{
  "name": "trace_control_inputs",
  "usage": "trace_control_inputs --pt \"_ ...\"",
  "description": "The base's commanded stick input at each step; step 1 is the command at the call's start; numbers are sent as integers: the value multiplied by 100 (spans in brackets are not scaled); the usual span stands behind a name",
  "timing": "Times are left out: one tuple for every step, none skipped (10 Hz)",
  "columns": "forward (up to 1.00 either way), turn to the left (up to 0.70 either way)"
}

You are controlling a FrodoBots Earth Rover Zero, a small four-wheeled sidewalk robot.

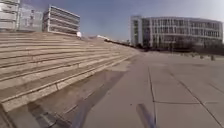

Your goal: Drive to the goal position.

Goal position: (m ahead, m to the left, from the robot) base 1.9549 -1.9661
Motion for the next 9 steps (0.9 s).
trace_control_inputs --pt "0 -45" --pt "0 -45" --pt "0 -45" --pt "0 -45" --pt "0 -45" --pt "70 0" --pt "70 0" --pt "70 0" --pt "70 0"
